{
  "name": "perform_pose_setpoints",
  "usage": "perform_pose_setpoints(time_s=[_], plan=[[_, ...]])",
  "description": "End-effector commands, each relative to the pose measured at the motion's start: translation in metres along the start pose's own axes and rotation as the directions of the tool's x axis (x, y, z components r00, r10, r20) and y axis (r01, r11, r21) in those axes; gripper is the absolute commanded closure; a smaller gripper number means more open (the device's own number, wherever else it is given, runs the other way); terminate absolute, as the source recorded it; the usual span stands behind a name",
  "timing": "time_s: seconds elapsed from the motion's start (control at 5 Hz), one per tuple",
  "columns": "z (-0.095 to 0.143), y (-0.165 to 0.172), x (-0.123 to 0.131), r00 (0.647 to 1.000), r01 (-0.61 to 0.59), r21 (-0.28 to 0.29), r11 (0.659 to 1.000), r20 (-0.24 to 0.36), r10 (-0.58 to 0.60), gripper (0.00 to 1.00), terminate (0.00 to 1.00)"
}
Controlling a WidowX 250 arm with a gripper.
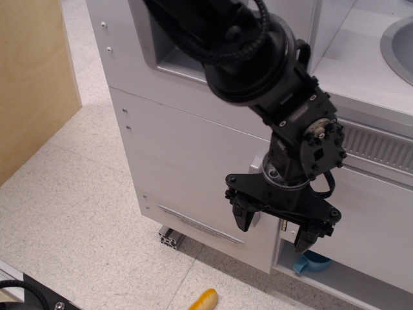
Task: Open low fridge
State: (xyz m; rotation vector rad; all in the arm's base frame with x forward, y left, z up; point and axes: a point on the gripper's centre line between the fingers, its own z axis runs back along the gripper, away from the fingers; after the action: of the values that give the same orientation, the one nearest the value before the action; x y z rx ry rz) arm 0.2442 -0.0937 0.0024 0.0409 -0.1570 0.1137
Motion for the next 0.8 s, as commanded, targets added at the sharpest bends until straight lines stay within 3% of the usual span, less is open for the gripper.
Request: perform_pose_setpoints(time_s=[0.0,0.4,0.6], plan=[[0.0,0.0,0.0,1.0,0.0,0.0,1.0,0.0,0.0,0.0,0.0],[-0.005,0.041,0.029,0.998,0.006,-0.018,1.0,0.058,-0.005,0.0,0.0],[-0.015,0.061,0.038,0.991,0.043,0.0,0.999,0.128,-0.043,0.0,0.0]])
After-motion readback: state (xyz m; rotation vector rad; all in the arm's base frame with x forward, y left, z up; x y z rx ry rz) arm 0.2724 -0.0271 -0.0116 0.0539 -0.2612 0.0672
